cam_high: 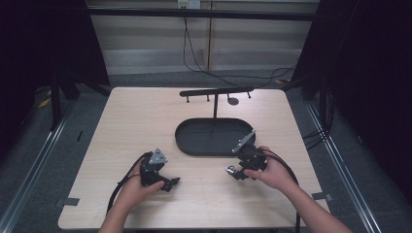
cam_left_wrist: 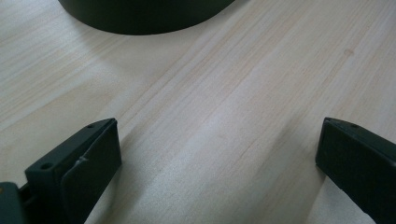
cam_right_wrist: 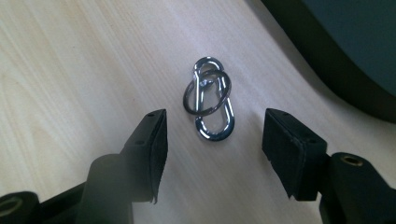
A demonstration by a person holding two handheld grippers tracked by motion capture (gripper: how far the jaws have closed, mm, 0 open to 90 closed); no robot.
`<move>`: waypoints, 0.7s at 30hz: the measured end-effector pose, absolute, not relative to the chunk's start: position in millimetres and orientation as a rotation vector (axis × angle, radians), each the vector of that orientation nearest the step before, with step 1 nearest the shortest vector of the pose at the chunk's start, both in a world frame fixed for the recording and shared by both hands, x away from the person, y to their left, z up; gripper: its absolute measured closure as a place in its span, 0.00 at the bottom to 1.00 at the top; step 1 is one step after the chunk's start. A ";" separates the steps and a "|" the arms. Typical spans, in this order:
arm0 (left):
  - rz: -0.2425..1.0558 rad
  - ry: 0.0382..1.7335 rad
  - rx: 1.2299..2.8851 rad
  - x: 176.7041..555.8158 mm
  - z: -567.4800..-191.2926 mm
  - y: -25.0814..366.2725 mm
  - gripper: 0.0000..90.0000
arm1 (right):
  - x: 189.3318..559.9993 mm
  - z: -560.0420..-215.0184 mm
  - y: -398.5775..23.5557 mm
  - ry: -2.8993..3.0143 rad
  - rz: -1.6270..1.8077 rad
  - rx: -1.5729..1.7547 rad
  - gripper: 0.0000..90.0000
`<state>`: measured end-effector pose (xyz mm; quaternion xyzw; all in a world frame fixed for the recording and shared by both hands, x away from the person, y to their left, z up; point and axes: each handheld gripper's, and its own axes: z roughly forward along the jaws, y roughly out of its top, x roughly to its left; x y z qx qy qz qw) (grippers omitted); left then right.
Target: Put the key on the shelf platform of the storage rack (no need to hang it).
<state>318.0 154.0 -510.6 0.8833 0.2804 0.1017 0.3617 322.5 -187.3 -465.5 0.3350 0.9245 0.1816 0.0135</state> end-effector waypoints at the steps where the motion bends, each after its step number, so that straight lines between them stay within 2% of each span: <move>1: 0.262 0.723 2.275 318.0 -510.6 154.0 0.00 | 323.8 -466.1 -186.5 2.881 0.562 1.036 0.46; 15: 0.269 0.726 2.273 317.8 -510.7 153.8 0.00 | 333.4 -471.6 -166.7 2.935 0.454 0.973 0.57; 21: 0.269 0.726 2.274 317.7 -510.7 153.8 0.00 | 330.8 -469.2 -158.5 2.948 0.367 0.926 0.75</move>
